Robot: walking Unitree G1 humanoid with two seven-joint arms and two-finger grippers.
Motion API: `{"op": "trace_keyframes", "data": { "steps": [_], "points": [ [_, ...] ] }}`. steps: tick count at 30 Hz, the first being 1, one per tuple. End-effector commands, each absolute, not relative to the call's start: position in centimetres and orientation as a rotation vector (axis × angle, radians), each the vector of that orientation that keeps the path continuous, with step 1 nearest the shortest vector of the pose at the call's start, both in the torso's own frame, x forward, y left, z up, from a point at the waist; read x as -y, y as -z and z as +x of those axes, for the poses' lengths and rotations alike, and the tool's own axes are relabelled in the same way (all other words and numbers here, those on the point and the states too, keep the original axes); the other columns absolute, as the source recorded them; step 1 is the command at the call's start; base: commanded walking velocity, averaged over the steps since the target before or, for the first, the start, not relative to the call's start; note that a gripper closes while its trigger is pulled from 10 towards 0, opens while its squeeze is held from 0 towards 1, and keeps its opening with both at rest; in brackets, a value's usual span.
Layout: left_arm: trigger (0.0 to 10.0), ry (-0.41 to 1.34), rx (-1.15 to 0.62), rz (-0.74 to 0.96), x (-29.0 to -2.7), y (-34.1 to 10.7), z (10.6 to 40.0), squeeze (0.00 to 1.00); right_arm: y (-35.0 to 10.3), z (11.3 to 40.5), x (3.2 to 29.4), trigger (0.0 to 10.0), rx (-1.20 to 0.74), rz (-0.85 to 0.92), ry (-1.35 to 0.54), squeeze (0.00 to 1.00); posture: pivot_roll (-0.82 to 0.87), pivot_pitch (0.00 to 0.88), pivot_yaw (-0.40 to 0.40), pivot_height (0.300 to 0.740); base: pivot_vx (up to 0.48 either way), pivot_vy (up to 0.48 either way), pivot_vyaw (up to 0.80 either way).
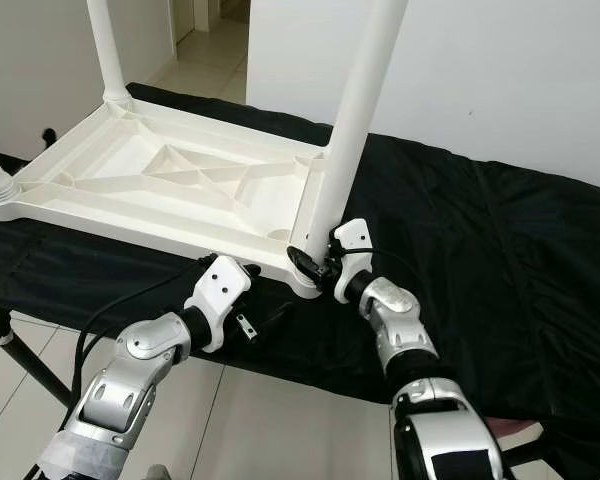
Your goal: Building children table
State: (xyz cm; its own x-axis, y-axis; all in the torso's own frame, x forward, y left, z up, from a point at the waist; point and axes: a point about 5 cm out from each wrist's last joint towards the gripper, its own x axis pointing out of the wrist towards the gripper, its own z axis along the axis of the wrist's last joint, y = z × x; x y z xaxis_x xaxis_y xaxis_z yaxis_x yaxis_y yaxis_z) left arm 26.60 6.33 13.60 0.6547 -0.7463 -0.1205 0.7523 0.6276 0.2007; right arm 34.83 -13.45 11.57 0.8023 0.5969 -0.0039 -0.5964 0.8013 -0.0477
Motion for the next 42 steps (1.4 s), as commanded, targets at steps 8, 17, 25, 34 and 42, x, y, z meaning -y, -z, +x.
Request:
{"op": "trace_keyframes", "data": {
  "steps": [8,17,25,34,42],
  "points": [
    [10.0,0.785,-0.036,0.233,-6.4,-13.5,26.8,0.00,-9.6,33.6,12.9,10.0,-0.071,-0.012,-0.437,0.00,0.04,0.000,-0.110,0.740,0.000,0.000,0.00],
    [10.0,0.783,-0.042,0.236,-6.4,-13.4,27.0,0.00,-9.2,31.5,12.1,10.0,-0.100,0.002,-0.042,0.00,0.03,0.000,-0.119,0.740,0.000,0.000,0.00],
    [10.0,0.788,-0.043,0.229,-6.2,-13.3,26.7,0.00,-9.8,31.1,10.9,10.0,-0.085,0.033,-0.048,0.00,0.03,0.000,-0.120,0.740,0.000,0.000,0.00],
    [10.0,0.785,-0.040,0.234,-6.4,-13.4,26.8,0.00,-10.4,30.7,10.8,10.0,-0.082,0.051,-0.039,1.00,0.04,0.000,-0.122,0.740,0.000,0.000,0.00],
    [10.0,0.776,-0.037,0.233,-6.5,-13.4,26.8,0.00,-11.8,31.1,12.2,10.0,0.024,0.096,-0.248,0.00,0.04,0.000,-0.127,0.740,0.000,0.000,0.00]
  ]
}}
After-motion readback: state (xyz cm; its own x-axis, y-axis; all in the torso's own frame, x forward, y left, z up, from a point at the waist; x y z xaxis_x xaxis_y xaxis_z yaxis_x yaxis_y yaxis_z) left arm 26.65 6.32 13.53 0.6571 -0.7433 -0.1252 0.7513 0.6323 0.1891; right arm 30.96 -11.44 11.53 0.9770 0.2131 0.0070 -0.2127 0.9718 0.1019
